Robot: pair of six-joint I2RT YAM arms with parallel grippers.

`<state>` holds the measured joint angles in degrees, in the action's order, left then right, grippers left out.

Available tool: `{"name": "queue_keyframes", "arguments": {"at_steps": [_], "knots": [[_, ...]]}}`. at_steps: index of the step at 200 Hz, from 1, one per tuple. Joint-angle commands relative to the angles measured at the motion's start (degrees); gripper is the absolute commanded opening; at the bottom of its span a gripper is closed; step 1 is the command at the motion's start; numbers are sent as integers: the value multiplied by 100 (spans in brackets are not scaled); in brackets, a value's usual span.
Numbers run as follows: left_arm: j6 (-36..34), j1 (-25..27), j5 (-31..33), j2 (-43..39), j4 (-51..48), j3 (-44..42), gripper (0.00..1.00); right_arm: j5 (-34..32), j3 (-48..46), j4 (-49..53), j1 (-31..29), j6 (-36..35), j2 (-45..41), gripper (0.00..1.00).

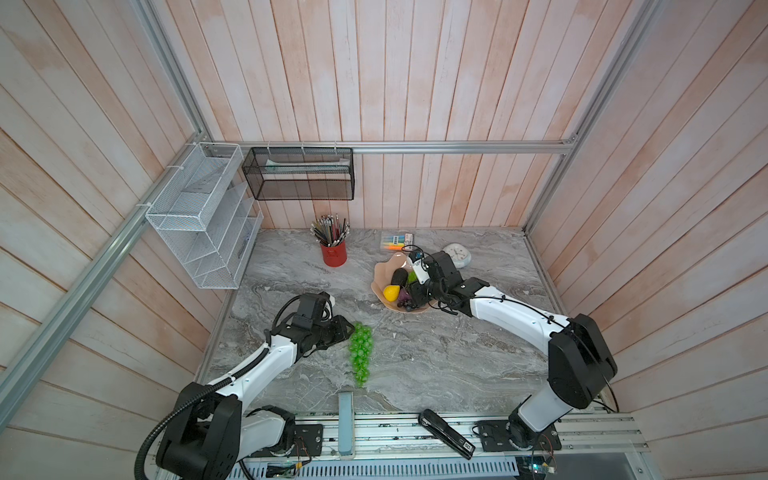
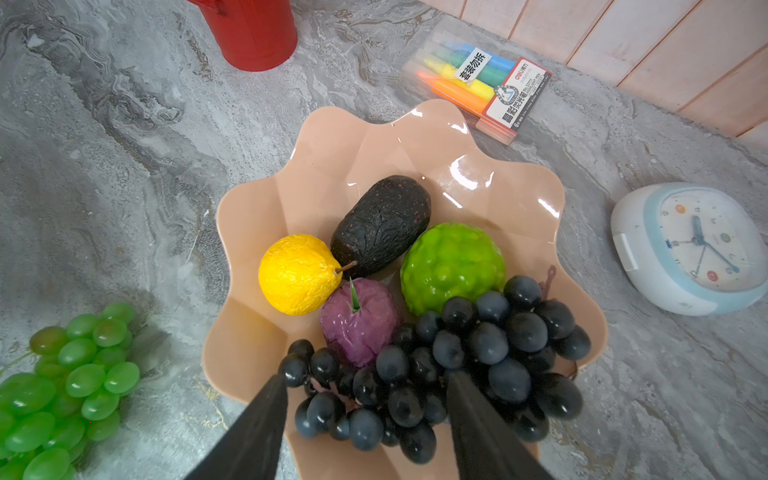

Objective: Place and organize the fake fruits in the fruit bowl
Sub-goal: 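Lower the left gripper onto the green grape bunch and close it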

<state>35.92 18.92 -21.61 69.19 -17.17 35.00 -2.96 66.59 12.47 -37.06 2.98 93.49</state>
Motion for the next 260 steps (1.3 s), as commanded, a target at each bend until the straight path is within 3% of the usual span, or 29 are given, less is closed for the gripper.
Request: {"name": "queue_keyframes", "arguments": {"at_steps": [1,44,128,223,260], "knots": [[-98,-71,178,-5,-43,-28,41,-54,111,109,-39,-38,117,63],[-130,-325,-307,212,496,-355,46,-56,124,127,-41,-29,159,63],[163,-327,-1251,323,1438,-791,46,-27,267,169,-87,-11,292,62],[187,-327,-1131,461,1383,-732,40,-17,249,168,-87,-26,325,62],[187,-327,-1013,578,1431,-714,33,-40,214,183,-87,-26,326,62]]}}
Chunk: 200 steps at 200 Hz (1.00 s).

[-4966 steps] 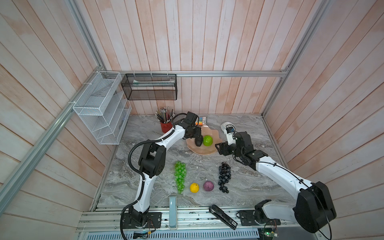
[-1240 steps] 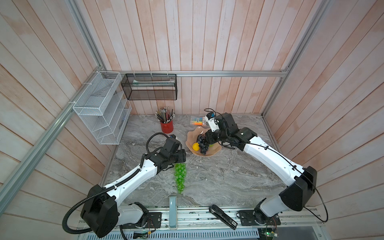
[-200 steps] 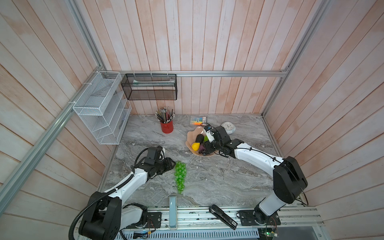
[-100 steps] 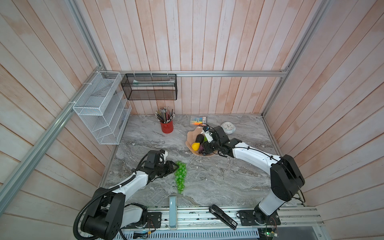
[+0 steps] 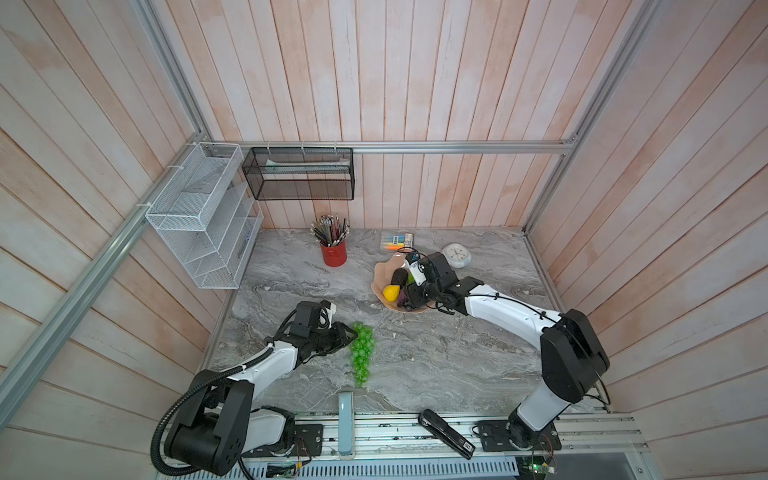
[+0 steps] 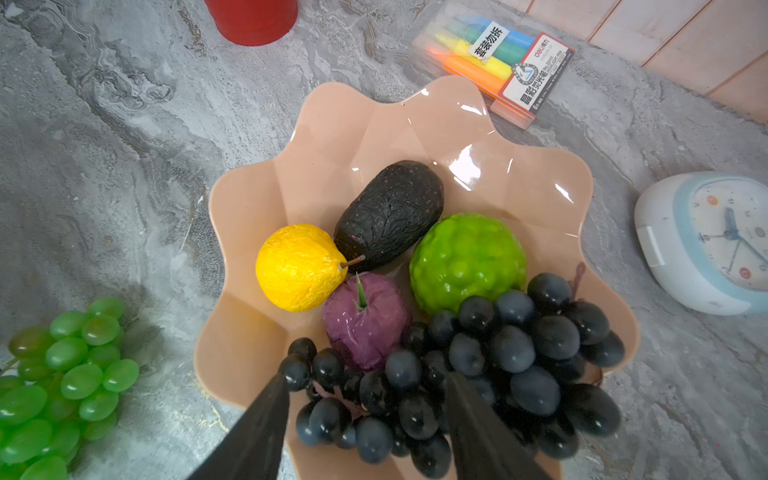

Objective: Place and organize the fake fruits in the fruit bowl
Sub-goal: 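Lower the left gripper onto the green grape bunch and close it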

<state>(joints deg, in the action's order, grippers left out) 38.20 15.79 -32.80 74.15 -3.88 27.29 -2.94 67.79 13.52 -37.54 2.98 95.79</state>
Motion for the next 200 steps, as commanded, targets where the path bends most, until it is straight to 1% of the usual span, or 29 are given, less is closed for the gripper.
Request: {"name": "queue_keyframes", "arguments": {"at_steps": [1,20,41,68,103,106,118,153,200], "knots": [[-40,-15,111,82,100,57,33,-41,89,75,-36,-26,97,61],[-39,-15,209,9,72,57,28,-53,51,74,-34,8,84,61],[-81,-21,405,-97,-51,110,18,-33,15,55,-38,27,91,61],[-158,-16,502,-179,-186,187,10,-31,49,69,-47,20,126,61],[-245,-20,543,-327,-320,231,9,-29,59,62,-47,18,131,61],[-257,-15,550,-340,-341,233,6,-27,68,51,-54,24,127,61],[-301,-17,595,-387,-454,275,0,-32,68,55,-56,28,141,61],[-382,-15,665,-610,-786,429,0,-39,85,63,-80,11,125,61],[-396,78,844,-873,-1559,990,0,-68,-5,-53,-86,19,-55,61]]}}
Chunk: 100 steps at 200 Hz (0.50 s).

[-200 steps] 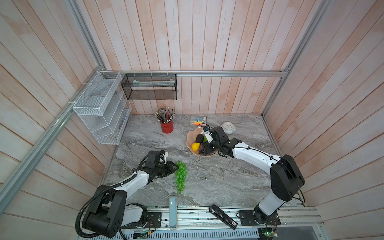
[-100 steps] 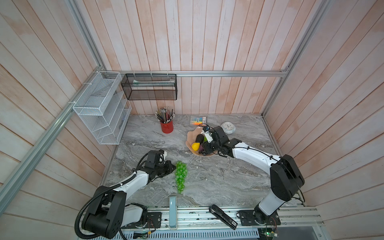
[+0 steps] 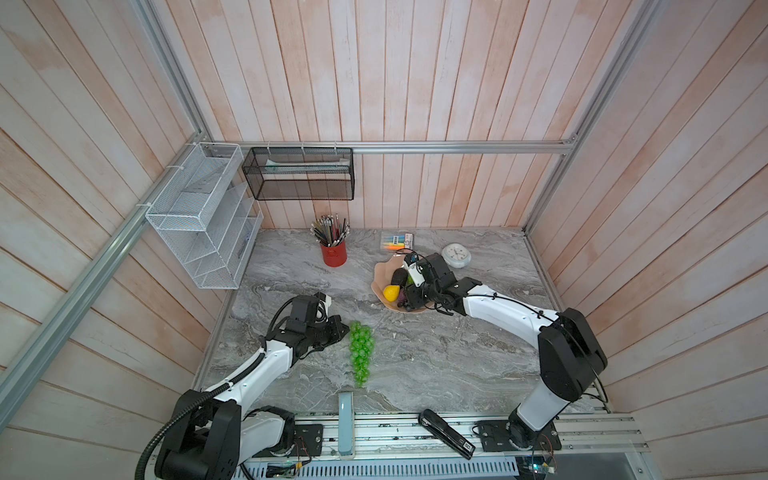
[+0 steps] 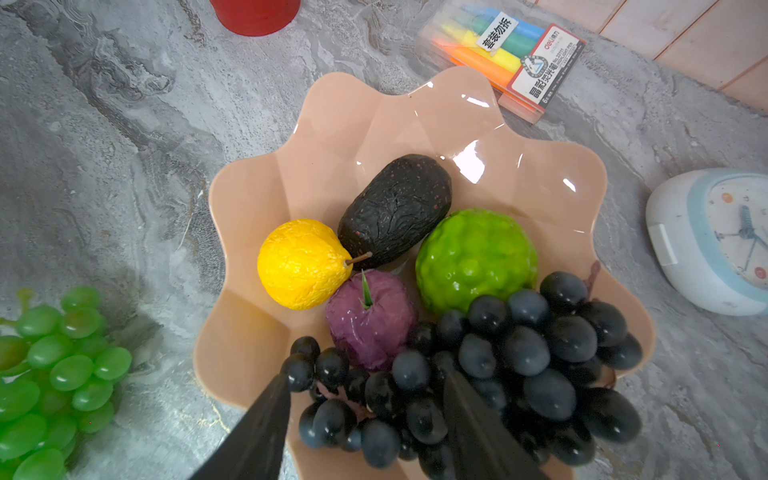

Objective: Place and organize the fake fruits in the fruit bowl
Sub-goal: 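Lower the left gripper onto the green grape bunch and close it, then lift the green grapes with the left gripper and carry them over the bowl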

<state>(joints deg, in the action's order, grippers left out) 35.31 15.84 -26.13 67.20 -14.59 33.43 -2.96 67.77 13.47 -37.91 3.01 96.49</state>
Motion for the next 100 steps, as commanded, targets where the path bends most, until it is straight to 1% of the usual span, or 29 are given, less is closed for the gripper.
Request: {"name": "queue_keyframes", "arguments": {"at_steps": [1,27,42,52,76,100], "knots": [[-106,80,186,-184,-503,389,0,-65,-11,-57,-49,16,-132,61],[-4,274,285,-334,-817,790,0,-284,-96,-122,-49,112,-312,61],[61,418,336,-377,-996,1117,0,-477,-105,-102,-43,174,-365,60],[85,530,371,-355,-1167,1378,0,-494,-145,-160,-44,174,-424,61],[172,780,693,-210,-1757,2091,0,-214,-172,-266,-6,252,-563,61],[291,992,816,-42,-1998,2667,0,1,-243,-419,78,332,-783,60]]}}
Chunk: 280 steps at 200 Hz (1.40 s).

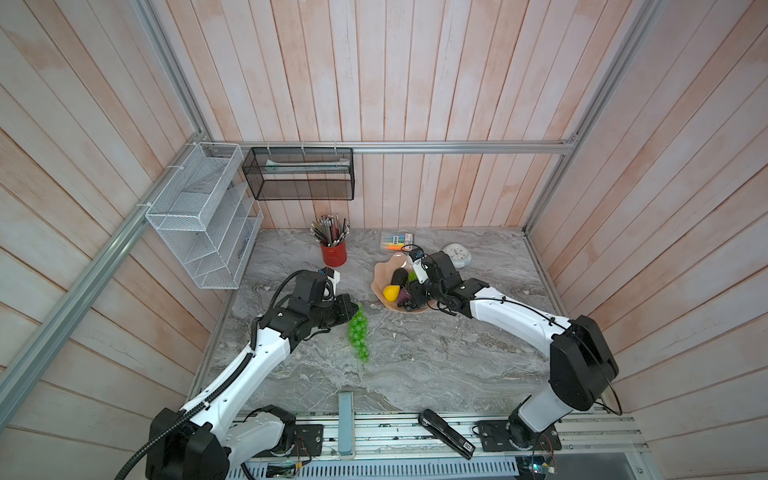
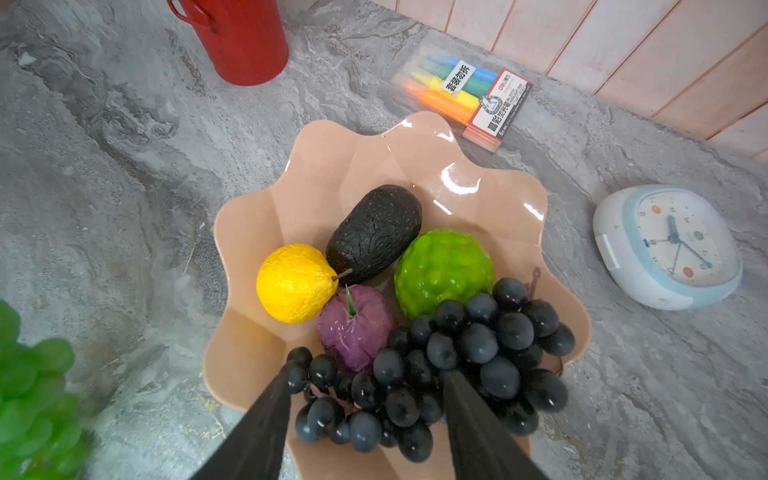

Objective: Place and organize the fake fruits in the fruit bowl
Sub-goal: 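Lift the green grapes with the left gripper and carry them over the bowl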

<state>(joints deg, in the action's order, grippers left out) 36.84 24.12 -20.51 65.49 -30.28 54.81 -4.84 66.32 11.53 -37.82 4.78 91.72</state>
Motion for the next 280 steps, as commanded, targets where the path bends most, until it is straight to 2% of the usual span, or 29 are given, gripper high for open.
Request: {"name": "queue_keyframes", "arguments": {"at_steps": [1,39,64,76,141,191,218,251,280], "knots": [[139,168,257,138,-432,548,0,192,-105,-232,71,155,-310,60],[120,556,182,692,-550,1486,0,400,-389,-534,291,174,-608,61],[-9,753,11,1167,-573,2192,0,1588,-677,-918,866,704,-841,60],[-49,824,-86,1386,-574,2525,0,1922,-914,-1211,1114,900,-972,60],[-17,1076,-606,2490,-199,3602,0,2052,-1420,-1411,1476,894,-1350,60],[-133,1069,-647,3114,-30,3857,0,2004,-1461,-1478,1533,798,-1316,60],[-151,1060,-841,3341,25,3902,0,2248,-1369,-1353,1547,787,-1249,56],[-109,1008,-639,3255,-33,3927,0,2498,-1482,-1513,1550,954,-1263,56],[-37,890,-574,2917,10,3556,0,2560,-1465,-1553,1550,929,-1128,56]]}}
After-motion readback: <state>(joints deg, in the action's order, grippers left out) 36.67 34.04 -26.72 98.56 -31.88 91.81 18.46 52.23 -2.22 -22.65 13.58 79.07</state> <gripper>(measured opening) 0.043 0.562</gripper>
